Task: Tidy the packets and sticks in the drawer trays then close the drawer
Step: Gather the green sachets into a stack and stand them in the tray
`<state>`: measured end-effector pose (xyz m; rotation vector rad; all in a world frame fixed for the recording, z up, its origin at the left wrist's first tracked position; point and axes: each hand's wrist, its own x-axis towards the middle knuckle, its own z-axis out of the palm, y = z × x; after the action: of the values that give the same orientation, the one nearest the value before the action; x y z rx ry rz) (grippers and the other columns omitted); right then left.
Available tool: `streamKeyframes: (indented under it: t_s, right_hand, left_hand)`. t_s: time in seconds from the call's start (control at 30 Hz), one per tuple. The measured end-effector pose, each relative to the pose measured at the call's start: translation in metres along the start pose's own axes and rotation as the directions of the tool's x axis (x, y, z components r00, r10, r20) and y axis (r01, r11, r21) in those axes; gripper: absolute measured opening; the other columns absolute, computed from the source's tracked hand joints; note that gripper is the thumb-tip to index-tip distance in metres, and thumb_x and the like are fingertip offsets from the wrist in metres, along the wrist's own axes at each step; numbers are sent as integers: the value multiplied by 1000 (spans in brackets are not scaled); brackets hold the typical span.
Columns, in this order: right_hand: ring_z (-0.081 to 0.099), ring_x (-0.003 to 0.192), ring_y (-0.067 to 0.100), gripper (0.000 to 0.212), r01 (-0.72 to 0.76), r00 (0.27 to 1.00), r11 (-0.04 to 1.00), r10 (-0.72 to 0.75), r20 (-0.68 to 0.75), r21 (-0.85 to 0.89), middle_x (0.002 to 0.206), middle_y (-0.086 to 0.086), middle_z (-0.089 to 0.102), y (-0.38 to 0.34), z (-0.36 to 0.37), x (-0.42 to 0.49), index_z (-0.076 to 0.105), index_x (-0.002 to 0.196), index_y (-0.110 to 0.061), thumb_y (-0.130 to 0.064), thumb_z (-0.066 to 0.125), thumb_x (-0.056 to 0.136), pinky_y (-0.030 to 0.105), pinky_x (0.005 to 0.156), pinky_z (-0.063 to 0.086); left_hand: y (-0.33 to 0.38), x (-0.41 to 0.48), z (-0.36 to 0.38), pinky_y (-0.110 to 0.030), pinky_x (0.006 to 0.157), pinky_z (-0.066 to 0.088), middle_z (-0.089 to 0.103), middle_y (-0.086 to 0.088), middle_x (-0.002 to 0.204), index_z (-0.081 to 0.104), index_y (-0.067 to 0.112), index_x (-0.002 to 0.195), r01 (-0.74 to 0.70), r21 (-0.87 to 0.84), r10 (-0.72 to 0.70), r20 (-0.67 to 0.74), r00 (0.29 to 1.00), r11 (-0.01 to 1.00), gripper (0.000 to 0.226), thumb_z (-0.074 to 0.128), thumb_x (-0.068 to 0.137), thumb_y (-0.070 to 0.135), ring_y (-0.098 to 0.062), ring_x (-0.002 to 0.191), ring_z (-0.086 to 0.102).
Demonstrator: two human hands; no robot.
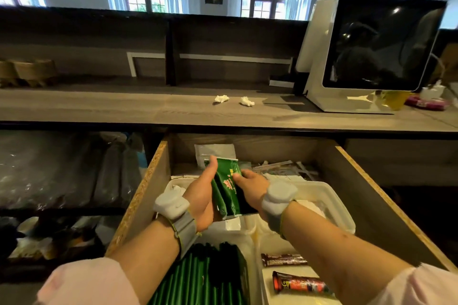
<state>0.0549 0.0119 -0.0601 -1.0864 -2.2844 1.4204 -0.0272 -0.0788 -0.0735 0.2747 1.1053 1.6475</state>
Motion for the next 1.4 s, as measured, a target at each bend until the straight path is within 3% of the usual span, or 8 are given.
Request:
streamKeyframes:
  t_s: [0.17,0.33,0.47,0.6,0.7,0.87,1.23,1.4]
  right_hand:
    - [41,134,29,60,12,996,995,-20,83,103,146,9,42,-7,6,-15,30,148,-16,-42,44,96,29,111,31]
    - [50,126,28,132,-77,959,971,10,282,227,141,8,49,12,8,-24,11,151,-32,-66,80,43,43,108,40]
    - [60,78,18,59,-100,980,948,42,193,303,93,6,60,16,-16,-35,47,127,-15,-19,72,75,26,62,50]
    - [55,66,19,12,-364,924,791,241,295,492,70,5,52,20,-39,-46,54,84,-11,-21,60,85,33,65,49]
    - [59,75,23,13,-429,887,778,267,376,459,74,6,55,21,-37,-52,55,81,-9,-20,60,85,41,81,50]
    - [63,92,30,41,-521,771,811,316,553,264,88,12,64,22,-19,-62,54,109,-4,-23,69,76,46,92,51]
    - [62,100,31,60,-463,706,886,381,597,-17,119,18,61,34,5,-80,50,126,-15,-51,63,81,41,96,51]
    - [65,94,39,55,-362,780,917,398,484,-170,120,22,59,27,3,-77,41,136,-4,-39,50,94,40,78,55]
  left_hand:
    - [-6,-1,3,-55,102,43,63,-17,125,57,16,128,-12,63,17,-82,997,998,54,45,90,52,-36,114,60]
    - [4,-18,9,-56,101,41,56,-17,133,53,15,130,91,95,-100,94,991,991,85,27,79,79,-37,123,52]
    - [14,-33,16,-51,89,49,55,-8,132,48,22,129,136,402,-200,121,972,905,65,28,88,69,-29,123,52]
    - [-6,-50,31,-29,84,49,70,0,102,73,18,87,-77,976,-72,93,993,203,26,48,89,10,-19,103,63]
    - [-39,-64,32,-31,99,46,68,-1,118,73,18,105,-299,884,-303,193,933,-358,33,46,88,10,-21,110,60]
    - [-53,-65,20,-40,85,43,56,-17,105,57,7,125,-337,595,-480,-96,872,-730,45,40,96,38,-33,92,51]
    - [-46,-61,13,-30,80,30,46,-13,96,54,10,112,-243,601,-431,-188,883,-761,30,40,98,32,-22,85,44]
    - [-33,-60,4,-25,65,39,55,-10,93,66,9,101,-213,776,-416,-69,907,-594,22,53,92,23,-18,76,47]
